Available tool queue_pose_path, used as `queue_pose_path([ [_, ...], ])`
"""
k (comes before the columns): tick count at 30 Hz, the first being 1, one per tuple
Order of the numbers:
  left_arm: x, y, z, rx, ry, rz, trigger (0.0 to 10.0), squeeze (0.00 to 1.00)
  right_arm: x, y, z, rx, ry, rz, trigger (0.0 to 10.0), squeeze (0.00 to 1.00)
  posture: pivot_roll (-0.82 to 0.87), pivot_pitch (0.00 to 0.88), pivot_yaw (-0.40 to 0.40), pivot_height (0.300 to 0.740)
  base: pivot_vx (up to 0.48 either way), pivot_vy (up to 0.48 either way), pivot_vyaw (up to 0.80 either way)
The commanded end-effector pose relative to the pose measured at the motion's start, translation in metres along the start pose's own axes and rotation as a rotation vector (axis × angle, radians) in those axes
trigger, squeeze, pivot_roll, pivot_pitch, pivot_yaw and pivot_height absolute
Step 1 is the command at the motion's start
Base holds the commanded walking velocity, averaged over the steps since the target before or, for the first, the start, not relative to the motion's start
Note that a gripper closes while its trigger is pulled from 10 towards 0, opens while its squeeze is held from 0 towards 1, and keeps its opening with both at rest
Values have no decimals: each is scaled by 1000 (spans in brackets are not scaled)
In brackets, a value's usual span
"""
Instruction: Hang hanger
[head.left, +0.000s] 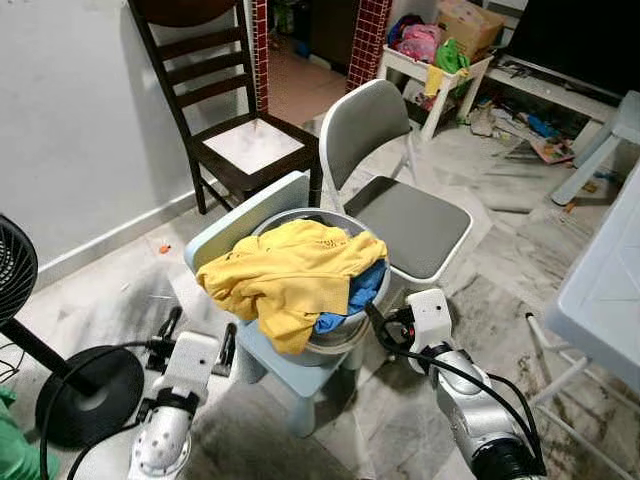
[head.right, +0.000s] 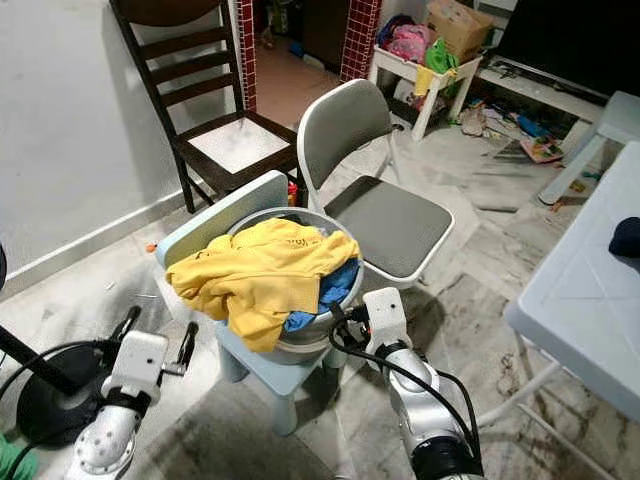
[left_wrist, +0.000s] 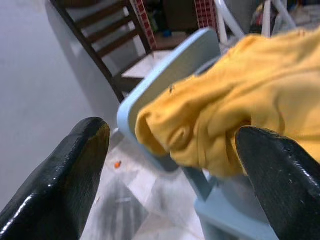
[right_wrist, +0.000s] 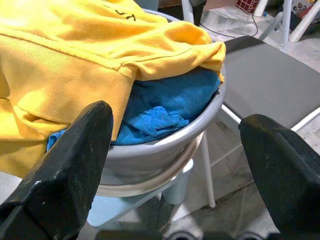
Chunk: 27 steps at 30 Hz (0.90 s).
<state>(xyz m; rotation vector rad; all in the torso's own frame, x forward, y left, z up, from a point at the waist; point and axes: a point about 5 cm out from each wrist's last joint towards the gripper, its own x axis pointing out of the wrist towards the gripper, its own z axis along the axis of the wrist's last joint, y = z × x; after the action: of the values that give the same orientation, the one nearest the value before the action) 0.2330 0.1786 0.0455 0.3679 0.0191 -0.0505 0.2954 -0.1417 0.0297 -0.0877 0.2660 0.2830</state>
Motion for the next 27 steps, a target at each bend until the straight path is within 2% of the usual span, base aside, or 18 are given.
queue_pose_path([
  [1, 1, -1, 2, -13, 2, -8, 10000, 0, 0, -4, 1, 4, -2, -12, 10000, 1000, -16, 33, -75, 740, 0, 0, 0],
  [7, 2, -4, 0, -42, 16, -43, 10000, 0, -1, -4, -3, 6, 15, -21, 10000, 1000, -15, 26, -72, 740, 0, 0, -258],
  [19, 1, -8, 1, -63, 14, -61, 10000, 0, 1, -2, -2, -3, 15, -7, 10000, 1000, -5, 20, -73, 740, 0, 0, 0],
  [22, 0, -9, 1, -65, 14, -65, 10000, 0, 1, 1, -3, 3, 19, 27, 10000, 1000, -4, 21, -73, 740, 249, 0, 0],
  [27, 0, -9, 0, -67, 21, -65, 10000, 0, 1, 8, -5, -4, 22, 57, 10000, 1000, 0, 19, -70, 740, 286, 294, 0],
])
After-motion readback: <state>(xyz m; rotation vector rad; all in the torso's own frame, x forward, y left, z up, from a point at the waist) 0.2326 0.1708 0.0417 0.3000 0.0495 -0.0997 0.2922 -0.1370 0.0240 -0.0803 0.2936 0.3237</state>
